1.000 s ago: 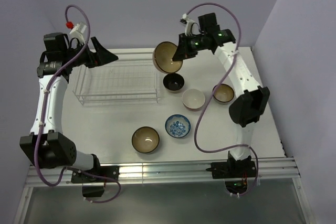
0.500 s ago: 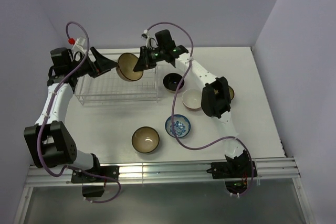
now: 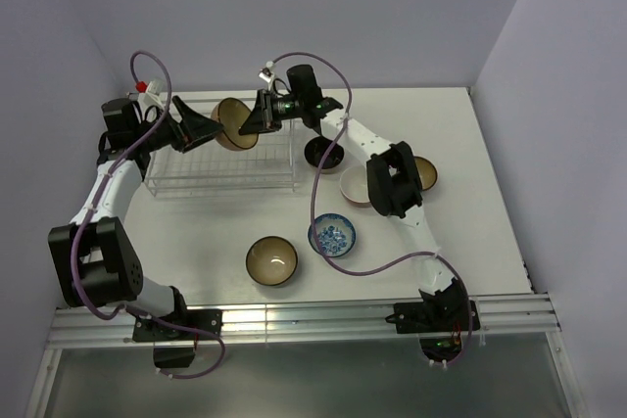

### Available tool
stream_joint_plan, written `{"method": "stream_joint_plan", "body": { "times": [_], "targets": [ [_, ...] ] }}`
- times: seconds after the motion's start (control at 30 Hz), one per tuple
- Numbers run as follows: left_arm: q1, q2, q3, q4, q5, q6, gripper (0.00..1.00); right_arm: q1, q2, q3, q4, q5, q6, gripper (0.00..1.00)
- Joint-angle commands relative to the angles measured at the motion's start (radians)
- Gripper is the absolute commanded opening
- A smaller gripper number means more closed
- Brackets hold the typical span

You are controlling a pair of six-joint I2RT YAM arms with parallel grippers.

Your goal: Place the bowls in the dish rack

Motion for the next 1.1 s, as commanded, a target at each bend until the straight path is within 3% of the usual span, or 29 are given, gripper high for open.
{"method": "stream_joint_plan", "body": {
  "times": [0.0,0.8,0.9,1.07],
  "targets": [
    [0.003,0.026,-0.01,0.053,0.017,0.0,0.97,-0.002,-0.022,0.013,0.164,-0.101,0.064,0.0],
    [-0.048,0.057,0.01,0.074,0.003,0.0,0.94,0.004,-0.001,0.009,0.015,0.035,0.001,0.0],
    [-0.056,0.059,0.009,0.077,0.001,-0.006,0.9,0.006,0.001,0.002,0.011,0.045,-0.001,0.0],
    [-0.056,0.077,0.019,0.073,0.009,-0.004,0.71,0.006,0.005,0.002,0.021,0.045,0.007,0.0]
  ]
}}
